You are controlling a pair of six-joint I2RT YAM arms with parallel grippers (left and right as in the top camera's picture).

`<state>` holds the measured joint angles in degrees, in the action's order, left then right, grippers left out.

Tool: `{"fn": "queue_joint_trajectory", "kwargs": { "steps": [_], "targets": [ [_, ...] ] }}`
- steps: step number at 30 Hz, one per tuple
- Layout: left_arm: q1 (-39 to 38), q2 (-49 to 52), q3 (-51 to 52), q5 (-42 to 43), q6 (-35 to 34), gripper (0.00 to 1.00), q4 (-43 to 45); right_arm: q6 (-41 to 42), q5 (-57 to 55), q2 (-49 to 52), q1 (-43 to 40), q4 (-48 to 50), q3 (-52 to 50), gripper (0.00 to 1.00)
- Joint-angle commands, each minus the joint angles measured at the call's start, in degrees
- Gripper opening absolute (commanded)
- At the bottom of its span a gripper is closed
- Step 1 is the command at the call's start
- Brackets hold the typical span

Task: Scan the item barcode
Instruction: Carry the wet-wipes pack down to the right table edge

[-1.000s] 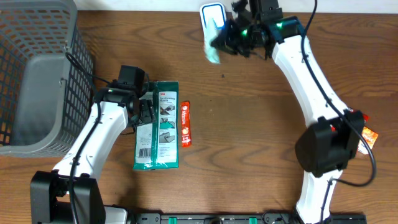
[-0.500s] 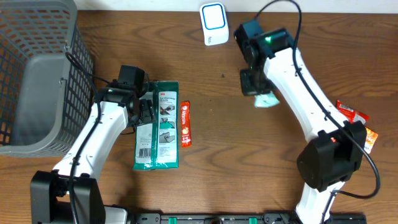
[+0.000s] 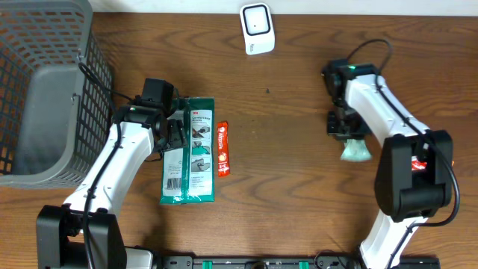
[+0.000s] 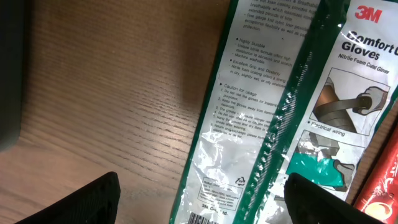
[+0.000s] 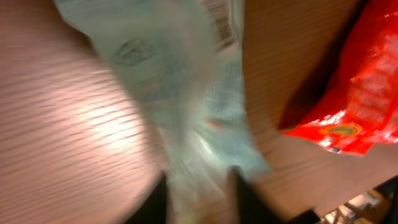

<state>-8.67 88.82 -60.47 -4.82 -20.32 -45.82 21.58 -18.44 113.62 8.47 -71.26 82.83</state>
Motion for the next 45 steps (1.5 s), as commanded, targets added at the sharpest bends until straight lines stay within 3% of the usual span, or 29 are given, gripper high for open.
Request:
{"fn": "queue_joint_trajectory", "kwargs": {
  "steps": [1,3,4,12,21,25,27,29,33,34,38,45],
  "targets": [
    [0.3,-0.4,-0.8,-0.3,0.3,0.85,0.0,0.7,-1.0,-0.3,-2.1,0.3,-1.4,0.61],
    [0.3,-0.4,-0.9,-0.3,0.3,0.85,0.0,0.5,-1.0,-0.3,-2.9,0.3,-1.6,0.75],
    [0.3,-0.4,-0.8,-0.3,0.3,0.85,0.0,-0.2,-1.0,-0.3,-3.1,0.3,-1.6,0.77],
    [0.3,-0.4,-0.9,-0.3,0.3,0.85,0.0,-2.4,-0.2,-0.6,-3.1,-1.5,2.0,0.77],
    [0.3,-0.4,-0.9,-0.3,0.3,0.85,0.0,-9.0,23.3,-0.8,-1.2,5.1,4.8,0.80],
    [0.3,-0.4,-0.8,-0.3,0.3,0.85,0.0,-8.8,25.7,-0.8,0.3,10.3,3.8,0.83],
    [0.3,-0.4,-0.9,-0.3,0.3,0.85,0.0,-8.8,25.6,-0.8,1.4,11.9,3.1,0.78],
    [0.3,-0.4,-0.8,-0.3,0.3,0.85,0.0,-8.8,25.6,-0.8,2.6,14.6,1.7,0.66],
    [0.3,-0.4,-0.9,-0.3,0.3,0.85,0.0,-8.7,25.2,-0.8,4.8,20.7,-2.8,0.19],
    [0.3,-0.4,-0.9,-0.3,0.3,0.85,0.0,-8.3,24.7,-0.8,5.0,21.6,-3.6,0.13],
    [0.3,-0.4,-0.9,-0.3,0.3,0.85,0.0,-4.4,19.2,-0.8,4.9,24.9,-7.1,0.04],
    [0.3,-0.4,-0.9,-0.3,0.3,0.85,0.0,-3.2,12.4,-0.8,1.9,25.8,-11.2,0.03]
  ]
}}
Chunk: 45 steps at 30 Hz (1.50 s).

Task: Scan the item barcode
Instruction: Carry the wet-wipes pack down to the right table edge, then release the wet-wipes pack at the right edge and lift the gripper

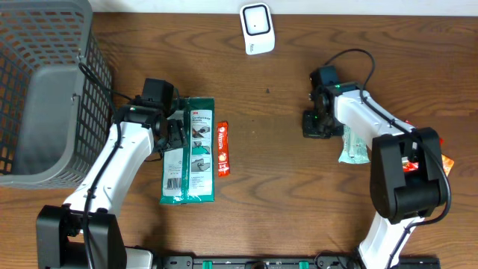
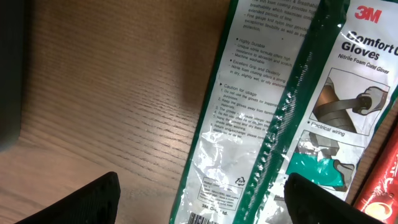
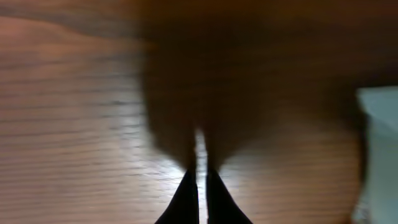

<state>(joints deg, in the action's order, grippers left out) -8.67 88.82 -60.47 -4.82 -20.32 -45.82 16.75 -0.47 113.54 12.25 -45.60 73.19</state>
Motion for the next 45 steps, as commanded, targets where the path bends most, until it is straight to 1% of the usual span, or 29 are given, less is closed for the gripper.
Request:
{"fn": "queue_joint_trajectory", "kwargs": {
  "steps": [1,7,14,17,19,22,26,30,34,37,38,39,42,44,45],
  "targets": [
    [0.3,-0.4,-0.9,-0.3,0.3,0.85,0.0,1.6,-6.3,-0.7,-2.6,0.0,-2.0,0.03],
    [0.3,-0.4,-0.9,-0.3,0.3,0.85,0.0,1.4,-10.1,-0.7,-8.7,-0.3,-5.2,0.02],
    [0.3,-0.4,-0.9,-0.3,0.3,0.85,0.0,1.4,-14.8,-0.7,-17.9,-0.1,-9.3,0.04],
    [0.3,-0.4,-0.8,-0.3,0.3,0.85,0.0,1.4,-14.9,-0.7,-22.2,0.0,-10.8,0.05],
    [0.3,-0.4,-0.8,-0.3,0.3,0.85,0.0,1.4,-14.9,-0.7,-24.8,0.0,-11.2,0.08],
    [0.3,-0.4,-0.9,-0.3,0.3,0.85,0.0,1.4,-13.6,-0.7,-27.9,0.0,-11.2,0.08],
    [0.3,-0.4,-0.9,-0.3,0.3,0.85,0.0,1.2,-9.8,-0.7,-30.1,0.3,-11.1,0.16],
    [0.3,-0.4,-0.9,-0.3,0.3,0.85,0.0,-2.7,-3.2,-0.7,-30.0,1.5,-11.1,0.22],
    [0.3,-0.4,-0.8,-0.3,0.3,0.85,0.0,-6.4,10.3,-0.7,-29.3,2.6,-11.2,0.27],
    [0.3,-0.4,-0.9,-0.3,0.3,0.85,0.0,-6.8,19.8,-0.7,-27.7,3.0,-11.2,0.31],
    [0.3,-0.4,-0.9,-0.3,0.3,0.85,0.0,-6.8,23.6,-0.7,-26.4,3.3,-11.2,0.34],
    [0.3,-0.4,-0.8,-0.3,0.3,0.85,0.0,-6.7,25.4,-0.7,-25.5,3.7,-11.2,0.36],
    [0.3,-0.4,-0.9,-0.3,0.3,0.85,0.0,-6.2,28.9,-0.7,-21.6,4.9,-11.2,0.47],
    [0.3,-0.4,-0.8,-0.3,0.3,0.85,0.0,-4.2,29.1,-0.7,-18.2,6.1,-11.2,0.60],
    [0.3,-0.4,-0.9,-0.3,0.3,0.85,0.0,-2.8,29.1,-0.7,-16.6,6.8,-11.2,0.69]
  ]
}}
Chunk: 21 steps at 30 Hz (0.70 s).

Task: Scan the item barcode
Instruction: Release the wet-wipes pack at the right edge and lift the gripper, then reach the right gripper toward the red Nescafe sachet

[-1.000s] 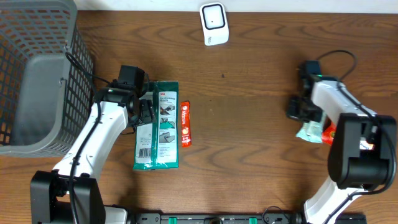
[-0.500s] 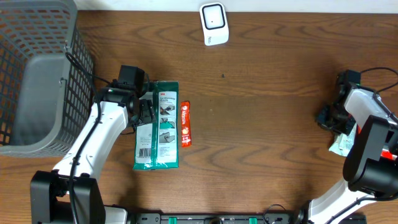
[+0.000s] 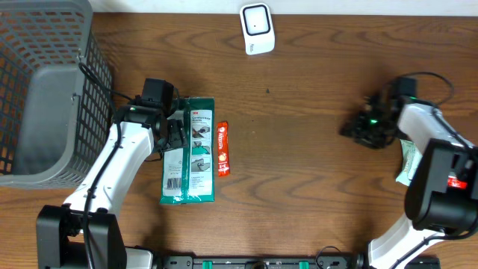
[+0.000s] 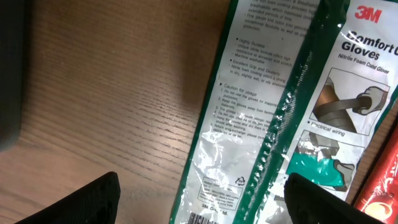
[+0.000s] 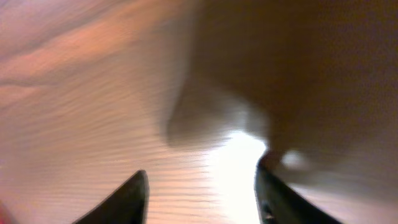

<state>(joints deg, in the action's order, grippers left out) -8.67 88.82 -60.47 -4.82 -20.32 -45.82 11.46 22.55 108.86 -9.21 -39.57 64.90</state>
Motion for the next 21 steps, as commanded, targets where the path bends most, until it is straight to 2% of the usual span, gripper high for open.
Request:
{"fn": "queue_joint_trajectory", "kwargs": {
  "steps": [1,2,3,6,9,11,12,16,21],
  "targets": [
    [0.3,-0.4,-0.8,-0.3,0.3,0.85,0.0,4.5,6.1,4.0,6.8,1.7,-2.9,0.79],
    [0.3,-0.4,-0.9,-0.3,0.3,0.85,0.0,6.3,6.1,4.0,8.4,2.7,-2.9,0.92],
    [0.3,-0.4,-0.9,-0.3,0.3,0.85,0.0,8.2,6.1,4.0,10.4,4.1,-2.9,0.99],
    [0.3,-0.4,-0.8,-0.3,0.3,0.85,0.0,12.7,6.1,4.0,16.6,9.0,-2.9,0.99],
    [0.3,-0.4,-0.8,-0.3,0.3,0.85,0.0,13.8,6.0,4.0,23.1,13.7,-2.9,0.99],
    [0.3,-0.4,-0.8,-0.3,0.3,0.85,0.0,14.1,5.7,4.0,27.9,17.1,-2.9,0.86],
    [0.3,-0.4,-0.9,-0.3,0.3,0.85,0.0,15.2,4.7,4.0,29.8,18.4,-2.9,0.82],
    [0.3,-0.4,-0.8,-0.3,0.3,0.85,0.0,22.1,-3.4,4.0,37.8,21.6,-2.9,0.73],
    [0.3,-0.4,-0.9,-0.3,0.3,0.85,0.0,23.5,-11.4,4.0,45.6,25.2,-2.9,0.59]
  ]
}}
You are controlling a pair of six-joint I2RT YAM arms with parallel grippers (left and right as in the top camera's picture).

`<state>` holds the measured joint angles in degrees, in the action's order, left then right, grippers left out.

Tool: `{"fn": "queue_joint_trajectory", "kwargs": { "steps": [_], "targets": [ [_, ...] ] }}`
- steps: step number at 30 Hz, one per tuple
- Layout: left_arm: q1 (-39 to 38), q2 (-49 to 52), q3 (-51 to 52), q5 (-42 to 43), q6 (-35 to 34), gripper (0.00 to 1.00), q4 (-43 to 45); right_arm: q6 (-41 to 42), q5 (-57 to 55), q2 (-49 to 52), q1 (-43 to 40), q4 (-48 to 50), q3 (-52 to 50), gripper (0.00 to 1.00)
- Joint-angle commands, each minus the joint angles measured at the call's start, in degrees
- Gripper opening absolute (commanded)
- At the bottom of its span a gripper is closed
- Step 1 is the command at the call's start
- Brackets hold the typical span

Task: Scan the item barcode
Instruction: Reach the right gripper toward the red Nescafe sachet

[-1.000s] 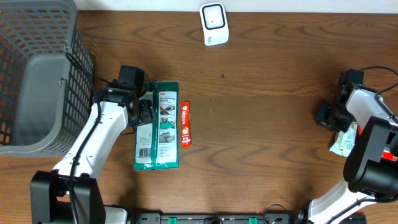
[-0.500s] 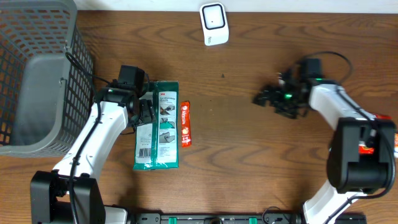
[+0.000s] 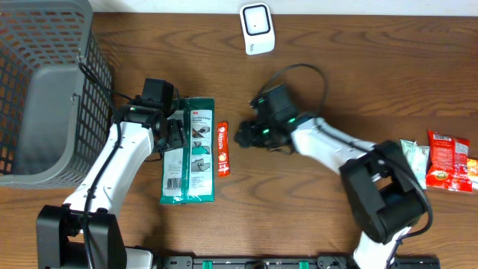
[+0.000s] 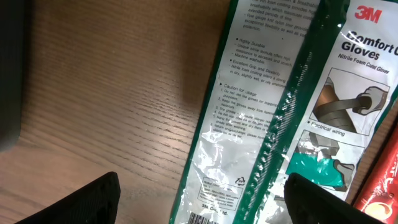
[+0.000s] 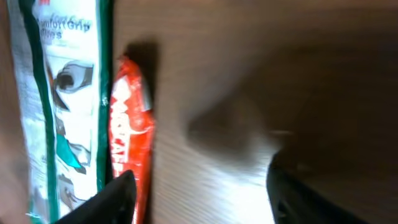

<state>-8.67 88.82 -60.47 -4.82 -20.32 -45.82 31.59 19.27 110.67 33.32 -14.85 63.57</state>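
A green and clear 3M glove package (image 3: 190, 149) lies left of centre, with a narrow red bar (image 3: 222, 149) along its right side. My left gripper (image 3: 173, 134) hovers open over the package's left edge. In the left wrist view the package (image 4: 273, 112) fills the space between the fingers (image 4: 84, 199), and a barcode (image 4: 200, 218) shows at the bottom edge. My right gripper (image 3: 250, 135) is open just right of the bar, holding nothing. Its wrist view shows the bar (image 5: 130, 130), the package (image 5: 59, 106) and bare wood between the fingers (image 5: 112, 199). The white scanner (image 3: 256, 28) stands at the back.
A grey wire basket (image 3: 45, 82) holding a grey bin fills the far left. A pale green packet (image 3: 414, 161) and a red snack bag (image 3: 447, 158) lie at the right edge. Cables trail from both arms.
My right gripper was over the right part of the table and is now at the centre, beside the red bar, still open. The left arm and the glove package have not moved.
First my right gripper had the pale green packet between its fingers at the right. Then it was shut and empty, the packet lying beside it. Later it was open further right, the packet near the table's right edge. Now it is by the red bar. The left arm stayed put.
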Motion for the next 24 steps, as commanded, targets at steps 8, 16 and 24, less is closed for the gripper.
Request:
{"fn": "queue_joint_trajectory", "kwargs": {
  "steps": [8,16,24],
  "targets": [
    [0.3,-0.4,-0.8,-0.3,0.3,0.85,0.0,8.6,-16.7,2.2,10.7,2.5,-1.6,0.45],
    [0.3,-0.4,-0.9,-0.3,0.3,0.85,0.0,12.1,-30.4,2.2,16.7,3.0,-1.6,0.42],
    [0.3,-0.4,-0.8,-0.3,0.3,0.85,0.0,12.1,-32.0,2.2,17.6,2.2,-1.6,0.37]
  ]
}}
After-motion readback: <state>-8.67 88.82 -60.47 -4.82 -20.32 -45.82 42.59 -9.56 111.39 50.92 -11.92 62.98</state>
